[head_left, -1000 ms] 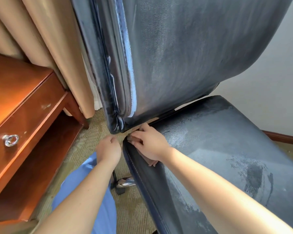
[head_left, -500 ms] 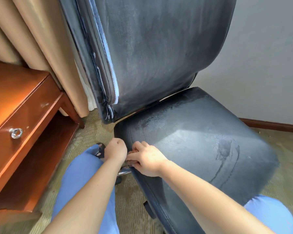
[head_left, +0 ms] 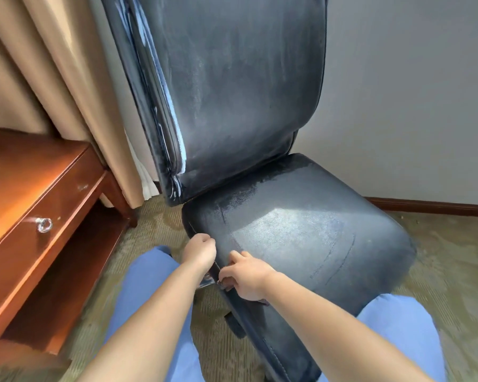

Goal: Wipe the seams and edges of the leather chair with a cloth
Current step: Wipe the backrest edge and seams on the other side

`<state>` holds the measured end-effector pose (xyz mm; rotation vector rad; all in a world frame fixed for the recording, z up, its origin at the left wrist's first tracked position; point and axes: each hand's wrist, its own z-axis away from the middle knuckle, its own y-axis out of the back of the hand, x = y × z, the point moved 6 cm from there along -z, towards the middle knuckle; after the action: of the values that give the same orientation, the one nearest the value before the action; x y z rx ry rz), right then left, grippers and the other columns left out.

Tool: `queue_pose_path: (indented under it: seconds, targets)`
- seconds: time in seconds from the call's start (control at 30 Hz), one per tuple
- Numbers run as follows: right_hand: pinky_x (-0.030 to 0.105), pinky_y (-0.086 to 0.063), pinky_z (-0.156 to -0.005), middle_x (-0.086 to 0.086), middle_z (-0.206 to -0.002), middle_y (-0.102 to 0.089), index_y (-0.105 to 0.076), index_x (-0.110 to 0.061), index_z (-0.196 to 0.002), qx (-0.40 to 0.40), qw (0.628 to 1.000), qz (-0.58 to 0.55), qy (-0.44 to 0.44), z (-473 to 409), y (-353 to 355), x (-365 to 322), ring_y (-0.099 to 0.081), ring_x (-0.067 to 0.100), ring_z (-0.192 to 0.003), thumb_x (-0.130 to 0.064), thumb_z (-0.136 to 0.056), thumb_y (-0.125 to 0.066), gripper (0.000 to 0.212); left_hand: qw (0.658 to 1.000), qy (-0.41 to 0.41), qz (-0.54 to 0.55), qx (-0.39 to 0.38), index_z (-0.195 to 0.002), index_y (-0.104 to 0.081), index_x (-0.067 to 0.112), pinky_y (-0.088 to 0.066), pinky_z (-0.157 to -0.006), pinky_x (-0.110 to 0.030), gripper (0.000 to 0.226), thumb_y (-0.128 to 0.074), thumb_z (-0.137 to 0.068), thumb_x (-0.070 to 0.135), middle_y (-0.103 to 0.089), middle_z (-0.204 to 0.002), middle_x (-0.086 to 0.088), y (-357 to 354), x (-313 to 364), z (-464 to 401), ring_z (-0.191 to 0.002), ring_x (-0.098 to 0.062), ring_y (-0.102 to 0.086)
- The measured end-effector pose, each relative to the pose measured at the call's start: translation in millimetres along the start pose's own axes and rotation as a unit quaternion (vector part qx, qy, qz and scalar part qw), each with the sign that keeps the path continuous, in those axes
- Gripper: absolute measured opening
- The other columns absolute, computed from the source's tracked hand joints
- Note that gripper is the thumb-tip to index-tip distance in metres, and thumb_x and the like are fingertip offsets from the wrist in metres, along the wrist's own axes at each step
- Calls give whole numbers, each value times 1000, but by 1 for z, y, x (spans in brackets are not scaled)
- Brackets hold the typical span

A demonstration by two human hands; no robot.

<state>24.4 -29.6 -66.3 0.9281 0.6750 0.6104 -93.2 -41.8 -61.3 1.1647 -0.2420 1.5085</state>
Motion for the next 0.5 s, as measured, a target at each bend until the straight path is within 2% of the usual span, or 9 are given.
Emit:
queue_pose_path:
  seconds: [0.13, 0.27, 0.33, 0.4, 0.5]
  targets:
    - [43, -43, -93, 6, -115, -37, -57, -28, -120, -46, 997, -51, -42, 1, 4, 6, -38, 28, -111, -6, -88, -42, 42, 998, -51, -36, 14, -67, -32, 24, -31, -74, -31, 33, -37, -97, 10, -37, -74, 1, 16, 24, 13, -79, -21, -38]
    - [40, -43, -93, 4, -107, -38, -59, -30, -113, 6, 990, -121, -79, -3, 24, 14, -45, 29, -108, -9, -87, -42, 38, 992, -102, -76, 24, -64, -27, 18, -21, -63, -32, 32, -37, -91, 5, -30, -69, -5, 36, 47, 19, -69, -21, -32]
    - [41, -43, -94, 4, -105, -37, -58, -31, -115, 32, 986, -138, -86, -5, 41, 15, -46, 29, -105, -11, -88, -44, 36, 990, -104, -89, 40, -68, -39, 16, -26, -65, -31, 26, -38, -93, 7, -41, -75, -5, 46, 55, 19, -76, -22, -39]
    - [42, -43, -94, 3, -103, -36, -58, -31, -117, 57, 984, -148, -85, -6, 60, 16, -45, 29, -104, -13, -89, -44, 36, 989, -106, -86, 49, -83, -52, 14, -32, -73, -29, 18, -39, -95, 10, -50, -89, -4, 52, 61, 18, -86, -22, -45]
    - [39, -41, -95, 1, -107, -34, -55, -31, -121, 92, 980, -156, -82, -8, 87, 14, -43, 29, -109, -14, -90, -44, 37, 987, -118, -96, 55, -97, -63, 4, -35, -74, -29, 24, -40, -96, 14, -57, -97, -10, 61, 73, 16, -89, -25, -49]
